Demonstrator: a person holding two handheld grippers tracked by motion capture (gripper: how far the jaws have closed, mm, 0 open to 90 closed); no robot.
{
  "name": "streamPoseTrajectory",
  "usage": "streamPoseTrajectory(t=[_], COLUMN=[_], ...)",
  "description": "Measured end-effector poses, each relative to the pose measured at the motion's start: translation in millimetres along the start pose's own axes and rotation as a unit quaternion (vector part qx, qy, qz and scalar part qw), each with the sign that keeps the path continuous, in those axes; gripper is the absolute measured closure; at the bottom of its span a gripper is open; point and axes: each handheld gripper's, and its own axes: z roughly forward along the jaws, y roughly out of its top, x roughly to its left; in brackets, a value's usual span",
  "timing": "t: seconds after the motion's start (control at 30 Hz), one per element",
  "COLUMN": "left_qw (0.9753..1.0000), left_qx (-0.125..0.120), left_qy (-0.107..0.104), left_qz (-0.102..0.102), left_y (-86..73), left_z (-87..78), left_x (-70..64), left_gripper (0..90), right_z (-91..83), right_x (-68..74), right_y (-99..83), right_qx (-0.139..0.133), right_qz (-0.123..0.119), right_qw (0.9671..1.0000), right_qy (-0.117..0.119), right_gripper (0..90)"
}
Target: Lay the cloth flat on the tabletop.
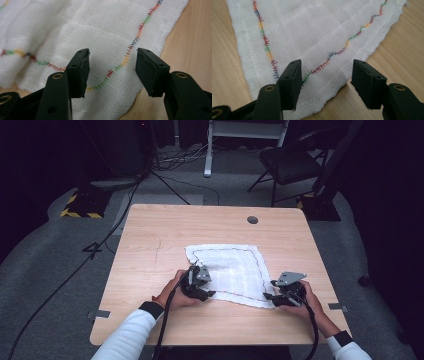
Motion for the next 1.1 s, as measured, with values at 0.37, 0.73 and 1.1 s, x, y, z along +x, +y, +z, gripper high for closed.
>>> streamPoseTrajectory(t=[0.37, 0.73, 1.1], left_qw=[0.9999, 0.9988, 0.9976], left_qx=[-0.004, -0.016, -0.045], left_qy=[-0.016, -0.038, 0.034], left_qz=[-0.001, 0.025, -0.039], left_y=[-16.2, -16.1, -8.1], left_z=[-12.2, -29.3, -28.1], left_x=[-36.0, -62.3, 2.3], left_gripper=[43.1, 34.1, 28.7], right_z=[-13.9, -29.4, -1.7], right_x=[14.1, 8.9, -44.8], right_y=[-13.4, -13.7, 39.0], right_qx=[-0.002, -0.018, -0.05], right_qz=[0.003, 0.01, 0.041], right_qw=[0.9999, 0.9998, 0.9955], right_qy=[0.011, -0.008, -0.07], right_gripper=[41.0, 37.4, 45.5])
